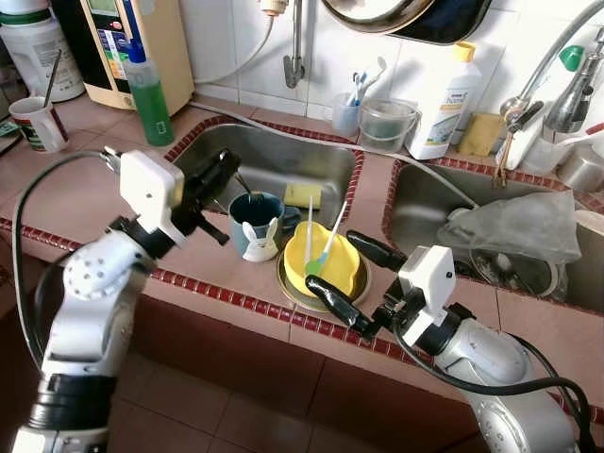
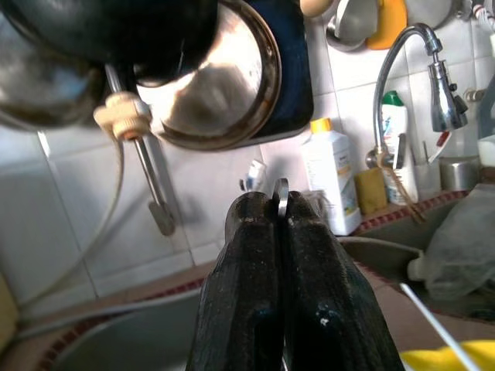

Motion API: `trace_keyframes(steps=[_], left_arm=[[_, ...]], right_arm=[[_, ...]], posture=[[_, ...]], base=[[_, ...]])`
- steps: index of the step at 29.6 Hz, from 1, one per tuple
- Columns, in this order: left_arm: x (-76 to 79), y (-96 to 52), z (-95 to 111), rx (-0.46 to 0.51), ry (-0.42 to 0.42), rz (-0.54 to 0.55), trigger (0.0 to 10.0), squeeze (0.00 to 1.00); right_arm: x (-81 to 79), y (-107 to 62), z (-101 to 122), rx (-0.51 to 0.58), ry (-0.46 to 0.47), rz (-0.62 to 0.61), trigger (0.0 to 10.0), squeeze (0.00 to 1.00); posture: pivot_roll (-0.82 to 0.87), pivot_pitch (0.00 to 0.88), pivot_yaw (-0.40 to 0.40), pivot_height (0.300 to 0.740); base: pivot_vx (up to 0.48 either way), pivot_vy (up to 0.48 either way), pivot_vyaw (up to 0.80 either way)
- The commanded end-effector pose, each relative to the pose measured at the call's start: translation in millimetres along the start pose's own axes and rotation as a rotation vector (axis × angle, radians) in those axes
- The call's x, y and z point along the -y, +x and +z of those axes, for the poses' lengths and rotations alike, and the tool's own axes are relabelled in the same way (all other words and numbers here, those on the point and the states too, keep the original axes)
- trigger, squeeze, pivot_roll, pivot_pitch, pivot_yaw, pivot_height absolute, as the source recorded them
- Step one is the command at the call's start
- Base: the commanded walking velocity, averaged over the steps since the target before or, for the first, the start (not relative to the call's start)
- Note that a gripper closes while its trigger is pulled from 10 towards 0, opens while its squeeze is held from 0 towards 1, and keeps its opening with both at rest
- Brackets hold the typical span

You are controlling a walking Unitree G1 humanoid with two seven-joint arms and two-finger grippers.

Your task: Kitchen organization

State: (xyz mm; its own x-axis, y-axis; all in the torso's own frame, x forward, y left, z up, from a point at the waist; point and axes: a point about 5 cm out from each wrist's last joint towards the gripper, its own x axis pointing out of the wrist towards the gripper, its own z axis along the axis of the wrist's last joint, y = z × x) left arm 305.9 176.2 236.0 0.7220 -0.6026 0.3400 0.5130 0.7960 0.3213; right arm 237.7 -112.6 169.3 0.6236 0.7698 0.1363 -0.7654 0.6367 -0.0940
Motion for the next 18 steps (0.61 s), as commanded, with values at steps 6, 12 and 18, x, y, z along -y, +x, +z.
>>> trace_keyframes(steps=[6,12,18], left_arm=[[-16.6,6.8,20.2,0.029,0.045,-0.054,10.0,0.00],[-21.5,9.6,23.6,0.039,0.050,-0.055,10.0,0.00],[-26.7,12.0,18.2,0.041,0.035,-0.006,10.0,0.00]], right_arm=[[4.8,-0.8,5.5,0.017,-0.007,-0.023,10.0,0.00],[6.8,0.2,6.1,0.021,-0.011,-0.026,10.0,0.00],[10.6,3.3,11.1,0.052,-0.013,-0.042,10.0,0.00]], posture=[[-0.05,0.060,0.008,0.740],[-0.05,0.054,0.006,0.740],[-0.06,0.044,0.005,0.740]], base=[[0.000,0.000,0.00],[0.000,0.000,0.00],[0.000,0.000,0.00]])
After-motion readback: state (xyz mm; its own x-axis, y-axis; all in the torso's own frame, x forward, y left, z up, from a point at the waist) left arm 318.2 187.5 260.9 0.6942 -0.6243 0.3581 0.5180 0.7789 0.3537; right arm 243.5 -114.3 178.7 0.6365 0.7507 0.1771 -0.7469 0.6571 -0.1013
